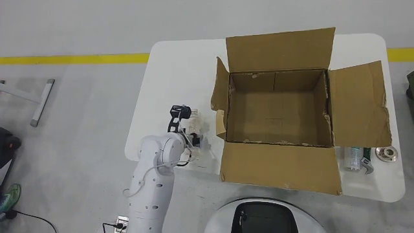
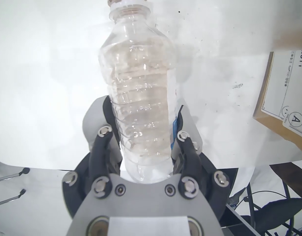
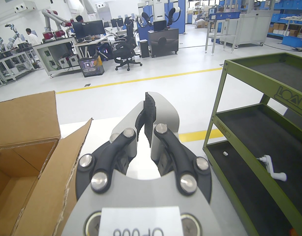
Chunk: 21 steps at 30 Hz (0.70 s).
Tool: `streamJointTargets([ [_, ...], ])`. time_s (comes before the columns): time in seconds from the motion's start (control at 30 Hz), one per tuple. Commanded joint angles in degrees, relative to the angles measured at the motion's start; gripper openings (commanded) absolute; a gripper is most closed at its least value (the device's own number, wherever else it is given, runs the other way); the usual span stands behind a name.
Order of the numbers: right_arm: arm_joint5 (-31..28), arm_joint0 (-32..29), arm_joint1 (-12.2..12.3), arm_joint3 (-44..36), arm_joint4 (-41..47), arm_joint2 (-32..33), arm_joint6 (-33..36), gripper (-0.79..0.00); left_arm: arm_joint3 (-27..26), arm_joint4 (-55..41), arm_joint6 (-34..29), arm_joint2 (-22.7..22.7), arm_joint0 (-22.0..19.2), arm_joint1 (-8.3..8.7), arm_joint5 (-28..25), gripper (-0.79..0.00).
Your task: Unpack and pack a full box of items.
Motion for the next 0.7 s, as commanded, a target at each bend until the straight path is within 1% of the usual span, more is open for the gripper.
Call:
streamJointTargets([
  [0.0, 0.0, 0.0, 0.0, 0.0, 0.0, 0.0, 0.0, -0.785, -0.1, 0.0, 0.2, -0.1, 0.1, 0.11, 0.2, -0.785],
  [0.1, 0.0, 0.0, 0.0, 0.0, 0.0, 0.0, 0.0, -0.785, -1.1, 0.0, 0.6, -0.6, 0.3, 0.30, 0.7, -0.785],
  [0.2, 0.0, 0.0, 0.0, 0.0, 0.0, 0.0, 0.0, -0.785, -4.6, -0.6, 0.6, -1.7, 0.6, 0.51, 1.8, -0.785],
  [0.4, -0.4, 0.1, 0.1, -0.4, 1.0, -0.2, 0.9, -0.785, -17.6, -3.6, -1.8, -6.3, 0.6, 1.06, 4.5, -0.785],
  [0.53, -0.4, 0.5, 0.1, -1.4, 4.6, -0.2, 2.7, -0.785, -25.5, -7.7, -4.0, -8.2, -1.3, 1.20, 6.6, -0.785],
  [0.67, -0.7, 0.6, 0.2, -2.6, 5.3, -0.2, 3.2, -0.785, -31.4, -12.2, -5.6, -7.7, -4.3, 1.14, 9.5, -0.785],
])
